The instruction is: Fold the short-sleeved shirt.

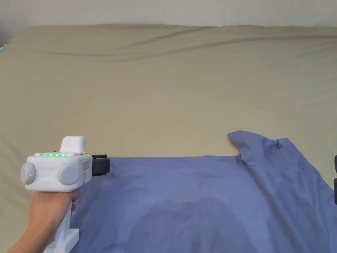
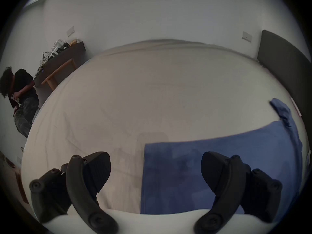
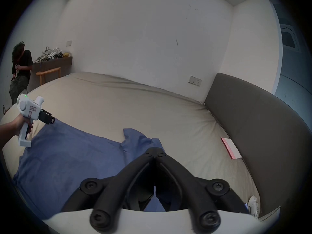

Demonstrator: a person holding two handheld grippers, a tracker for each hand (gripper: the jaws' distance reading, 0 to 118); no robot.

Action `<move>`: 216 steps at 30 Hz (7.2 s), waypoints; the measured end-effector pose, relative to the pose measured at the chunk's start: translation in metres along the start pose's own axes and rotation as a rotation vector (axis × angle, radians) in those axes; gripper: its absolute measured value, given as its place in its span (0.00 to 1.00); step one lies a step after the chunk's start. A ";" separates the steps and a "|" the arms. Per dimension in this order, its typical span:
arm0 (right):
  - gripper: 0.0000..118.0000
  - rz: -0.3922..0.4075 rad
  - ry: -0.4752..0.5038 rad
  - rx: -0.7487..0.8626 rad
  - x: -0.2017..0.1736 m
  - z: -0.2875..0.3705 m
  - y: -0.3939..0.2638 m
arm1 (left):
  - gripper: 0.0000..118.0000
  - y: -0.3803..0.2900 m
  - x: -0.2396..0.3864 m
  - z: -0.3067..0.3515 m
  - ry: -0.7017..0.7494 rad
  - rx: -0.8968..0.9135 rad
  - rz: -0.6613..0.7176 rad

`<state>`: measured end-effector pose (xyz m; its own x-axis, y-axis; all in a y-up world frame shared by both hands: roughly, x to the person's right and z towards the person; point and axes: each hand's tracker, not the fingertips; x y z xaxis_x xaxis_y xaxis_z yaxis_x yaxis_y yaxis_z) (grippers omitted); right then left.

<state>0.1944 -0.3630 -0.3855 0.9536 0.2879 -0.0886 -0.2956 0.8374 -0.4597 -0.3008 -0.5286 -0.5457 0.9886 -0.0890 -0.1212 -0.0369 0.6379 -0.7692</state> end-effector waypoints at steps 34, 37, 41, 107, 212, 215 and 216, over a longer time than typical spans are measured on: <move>0.45 -0.014 0.326 -0.551 0.057 -0.284 -0.046 | 0.00 -0.029 0.024 0.168 -0.014 0.246 -0.187; 0.05 0.120 0.246 -0.549 0.035 -0.268 -0.036 | 0.00 -0.032 0.025 0.169 -0.001 0.239 -0.199; 0.05 0.062 0.183 -0.428 0.054 -0.230 -0.009 | 0.00 -0.031 0.016 0.187 0.013 0.257 -0.185; 0.05 -0.075 -0.214 0.567 0.196 0.147 0.381 | 0.00 0.301 -0.026 0.525 0.275 0.963 -0.109; 0.01 -0.026 0.018 0.377 -0.063 0.257 0.045 | 0.00 -0.103 0.083 0.496 0.033 0.904 -0.071; 0.01 -0.015 -0.006 0.386 -0.065 0.258 0.047 | 0.00 -0.105 0.092 0.497 0.067 0.910 -0.130; 0.01 -0.025 0.001 0.388 -0.064 0.259 0.048 | 0.00 -0.104 0.090 0.497 0.048 0.903 -0.125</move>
<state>0.1038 -0.2208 -0.1733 0.9609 0.2644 -0.0827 -0.2716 0.9579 -0.0932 -0.1354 -0.2232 -0.1648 0.9699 -0.2162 -0.1118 0.2179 0.9760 0.0026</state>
